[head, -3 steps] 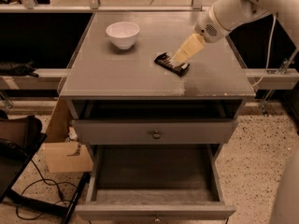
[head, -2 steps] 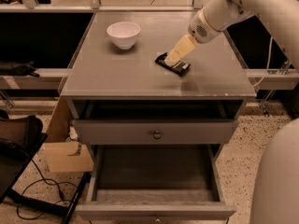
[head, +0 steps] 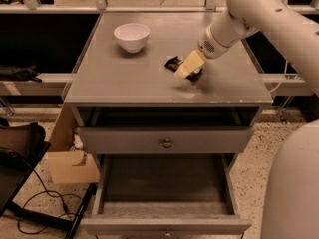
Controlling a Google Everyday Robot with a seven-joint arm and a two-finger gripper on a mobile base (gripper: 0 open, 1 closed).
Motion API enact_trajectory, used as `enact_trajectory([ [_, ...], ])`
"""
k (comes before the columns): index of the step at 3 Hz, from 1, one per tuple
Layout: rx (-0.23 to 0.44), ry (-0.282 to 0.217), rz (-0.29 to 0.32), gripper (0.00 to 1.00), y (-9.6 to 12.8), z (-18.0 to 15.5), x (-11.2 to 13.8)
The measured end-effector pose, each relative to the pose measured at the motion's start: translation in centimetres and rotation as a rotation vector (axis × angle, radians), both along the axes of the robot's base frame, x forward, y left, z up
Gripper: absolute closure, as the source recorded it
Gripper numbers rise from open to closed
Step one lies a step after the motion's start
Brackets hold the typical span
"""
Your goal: Place rxbar chocolate into middle drawer
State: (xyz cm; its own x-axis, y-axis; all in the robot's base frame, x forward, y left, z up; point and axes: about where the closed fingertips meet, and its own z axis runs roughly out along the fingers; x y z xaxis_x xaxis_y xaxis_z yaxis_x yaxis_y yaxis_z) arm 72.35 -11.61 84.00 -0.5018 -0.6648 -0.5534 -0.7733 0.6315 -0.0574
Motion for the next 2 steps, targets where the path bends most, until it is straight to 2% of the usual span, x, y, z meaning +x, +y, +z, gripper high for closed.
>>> enact_trajectory([
  [1, -0.018, 0.024, -0.016, 0.0, 0.0, -1.8, 0.4],
  [2, -0.04, 0.041, 0.005, 0.19, 1.5, -3.3, 0.8],
])
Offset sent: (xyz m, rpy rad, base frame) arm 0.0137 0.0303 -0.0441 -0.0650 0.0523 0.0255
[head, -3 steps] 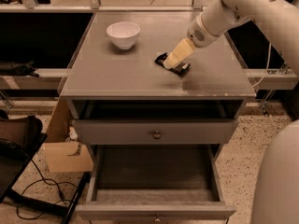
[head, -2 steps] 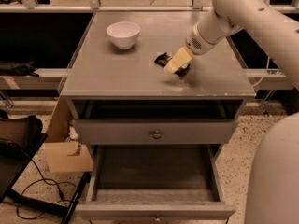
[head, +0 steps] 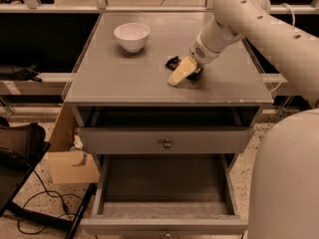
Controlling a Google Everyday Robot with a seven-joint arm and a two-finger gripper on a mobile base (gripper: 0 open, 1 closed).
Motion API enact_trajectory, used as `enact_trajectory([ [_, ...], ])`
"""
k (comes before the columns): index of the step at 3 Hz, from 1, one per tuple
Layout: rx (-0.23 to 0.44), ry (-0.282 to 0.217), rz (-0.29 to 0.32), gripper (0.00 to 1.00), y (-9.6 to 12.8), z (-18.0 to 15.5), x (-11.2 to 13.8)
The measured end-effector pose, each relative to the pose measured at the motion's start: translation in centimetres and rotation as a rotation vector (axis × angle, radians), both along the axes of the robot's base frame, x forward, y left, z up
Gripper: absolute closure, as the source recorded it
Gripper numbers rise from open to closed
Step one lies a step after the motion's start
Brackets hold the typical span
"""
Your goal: Place rxbar chocolate into middle drawer
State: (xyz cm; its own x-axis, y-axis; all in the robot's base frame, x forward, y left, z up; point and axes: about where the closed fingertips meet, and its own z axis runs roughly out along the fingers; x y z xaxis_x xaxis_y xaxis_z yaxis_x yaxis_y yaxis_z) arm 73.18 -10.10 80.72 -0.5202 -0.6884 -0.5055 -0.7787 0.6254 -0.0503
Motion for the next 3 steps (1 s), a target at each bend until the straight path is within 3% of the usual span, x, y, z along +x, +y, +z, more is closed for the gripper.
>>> enact_trajectory([
  [3, -0.002, 0.001, 0.002, 0.89, 0.15, -0.08, 0.04],
])
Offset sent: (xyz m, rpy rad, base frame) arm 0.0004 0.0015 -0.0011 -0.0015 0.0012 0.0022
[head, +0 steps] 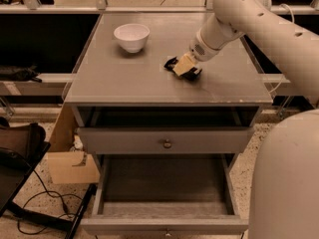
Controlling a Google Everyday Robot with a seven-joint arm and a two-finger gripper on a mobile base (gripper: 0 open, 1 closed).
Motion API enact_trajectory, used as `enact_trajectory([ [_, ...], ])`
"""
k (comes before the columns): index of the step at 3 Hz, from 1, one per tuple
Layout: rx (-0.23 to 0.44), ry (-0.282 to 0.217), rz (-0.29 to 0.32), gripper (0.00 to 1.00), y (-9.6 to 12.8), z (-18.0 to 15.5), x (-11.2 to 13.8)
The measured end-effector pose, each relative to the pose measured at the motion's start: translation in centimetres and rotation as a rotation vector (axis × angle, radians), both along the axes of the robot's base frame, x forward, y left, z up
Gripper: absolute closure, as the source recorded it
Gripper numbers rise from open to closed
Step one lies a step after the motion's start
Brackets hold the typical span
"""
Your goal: Place rxbar chocolate into middle drawer
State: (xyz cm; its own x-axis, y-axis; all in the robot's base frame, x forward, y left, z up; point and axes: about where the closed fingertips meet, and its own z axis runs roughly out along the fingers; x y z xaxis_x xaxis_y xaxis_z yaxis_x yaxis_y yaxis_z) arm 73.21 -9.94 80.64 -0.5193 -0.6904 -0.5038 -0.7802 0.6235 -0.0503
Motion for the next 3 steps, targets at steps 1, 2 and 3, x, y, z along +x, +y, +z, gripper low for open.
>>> enact_trajectory([
  [1, 0.0, 0.0, 0.0, 1.0, 0.0, 0.9, 0.0],
  [2, 0.0, 0.0, 0.0, 1.0, 0.0, 1.8, 0.0],
  [3, 0.0, 0.0, 0.0, 1.0, 0.2, 2.4, 0.0],
])
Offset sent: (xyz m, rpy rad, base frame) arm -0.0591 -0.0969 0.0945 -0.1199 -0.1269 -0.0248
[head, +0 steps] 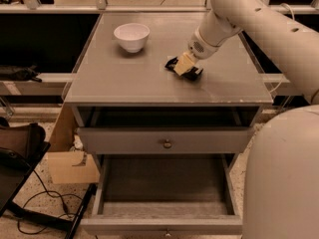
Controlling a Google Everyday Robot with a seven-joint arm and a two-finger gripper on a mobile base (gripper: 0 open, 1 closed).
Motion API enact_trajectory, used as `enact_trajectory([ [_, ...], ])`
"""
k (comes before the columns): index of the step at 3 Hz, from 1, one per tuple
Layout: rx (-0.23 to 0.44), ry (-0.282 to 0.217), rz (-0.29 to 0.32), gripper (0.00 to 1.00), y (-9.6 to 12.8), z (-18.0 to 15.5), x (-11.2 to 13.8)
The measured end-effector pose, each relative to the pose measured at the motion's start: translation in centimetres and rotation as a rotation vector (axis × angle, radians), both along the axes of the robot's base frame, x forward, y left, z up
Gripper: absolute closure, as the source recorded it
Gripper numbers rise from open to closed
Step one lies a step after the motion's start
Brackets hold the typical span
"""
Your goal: Place rxbar chocolate into middle drawer
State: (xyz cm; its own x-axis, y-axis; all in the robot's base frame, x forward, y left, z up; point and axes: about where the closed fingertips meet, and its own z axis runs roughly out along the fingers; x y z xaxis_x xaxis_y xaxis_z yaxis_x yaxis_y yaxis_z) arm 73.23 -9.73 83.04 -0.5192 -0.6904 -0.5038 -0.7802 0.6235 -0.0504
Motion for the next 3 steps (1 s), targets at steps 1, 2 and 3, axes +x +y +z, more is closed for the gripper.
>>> enact_trajectory([
  [1, -0.024, -0.081, -0.012, 1.0, -3.4, 2.6, -2.7],
  [2, -0.074, -0.16, -0.102, 1.0, -12.6, 7.4, -13.9],
  [3, -0.129, -0.169, -0.135, 1.0, -18.0, 7.6, -21.2],
])
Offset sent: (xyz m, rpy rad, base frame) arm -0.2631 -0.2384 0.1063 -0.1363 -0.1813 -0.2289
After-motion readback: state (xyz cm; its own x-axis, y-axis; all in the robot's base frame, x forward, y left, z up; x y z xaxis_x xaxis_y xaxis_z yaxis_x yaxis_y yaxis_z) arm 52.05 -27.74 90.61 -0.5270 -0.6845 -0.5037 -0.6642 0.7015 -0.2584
